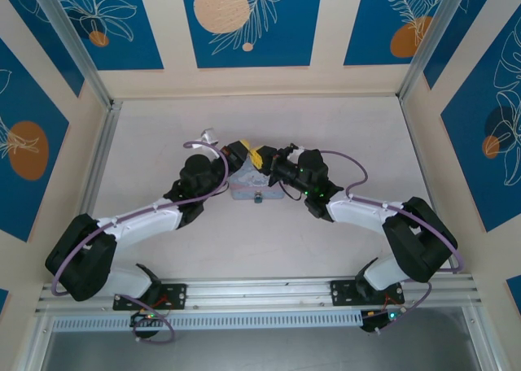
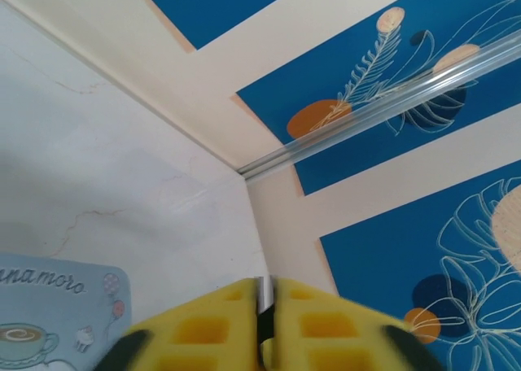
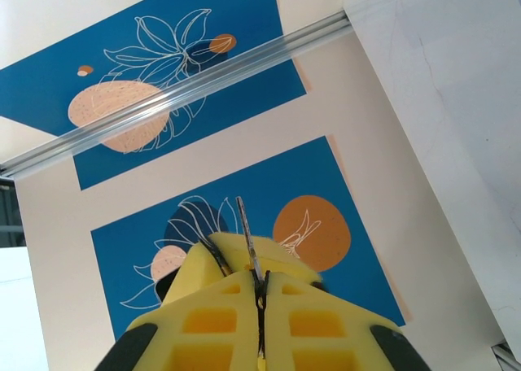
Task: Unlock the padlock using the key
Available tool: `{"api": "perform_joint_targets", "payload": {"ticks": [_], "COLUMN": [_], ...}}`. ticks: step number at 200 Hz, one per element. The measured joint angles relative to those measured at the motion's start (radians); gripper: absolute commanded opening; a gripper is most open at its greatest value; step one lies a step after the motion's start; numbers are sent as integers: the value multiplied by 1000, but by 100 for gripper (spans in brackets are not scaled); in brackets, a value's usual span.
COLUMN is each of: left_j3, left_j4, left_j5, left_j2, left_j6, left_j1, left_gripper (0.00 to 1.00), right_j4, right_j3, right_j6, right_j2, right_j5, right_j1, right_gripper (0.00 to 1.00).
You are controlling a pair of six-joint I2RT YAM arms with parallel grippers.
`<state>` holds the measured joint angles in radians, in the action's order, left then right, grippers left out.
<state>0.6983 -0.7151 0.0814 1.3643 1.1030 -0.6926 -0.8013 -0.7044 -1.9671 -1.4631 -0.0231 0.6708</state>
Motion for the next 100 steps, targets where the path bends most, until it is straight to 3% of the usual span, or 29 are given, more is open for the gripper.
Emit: {"api": "perform_joint_targets", "payload": {"ticks": [15,32,69,100], "left_j3": [0,5,43,79], "left_j4": [34,89,277,416], "left_j5": [2,3,-7,-118], "left_j2": [-10,-34,-138,-182], "left_j6": [-3,16,18,57], "left_j1": [-5,-7,9,69], "left_gripper": [57,71,76,76], "right_j4": [0,2,66,161], "right_j3": [6,24,76,81], "right_j6": [0,4,75,228], "right_j2": [0,0,37,134], "right_j5": [0,7,47,110], "right_j1": [-5,-14,-61,-109], "right_gripper": [0,0,0,0]}}
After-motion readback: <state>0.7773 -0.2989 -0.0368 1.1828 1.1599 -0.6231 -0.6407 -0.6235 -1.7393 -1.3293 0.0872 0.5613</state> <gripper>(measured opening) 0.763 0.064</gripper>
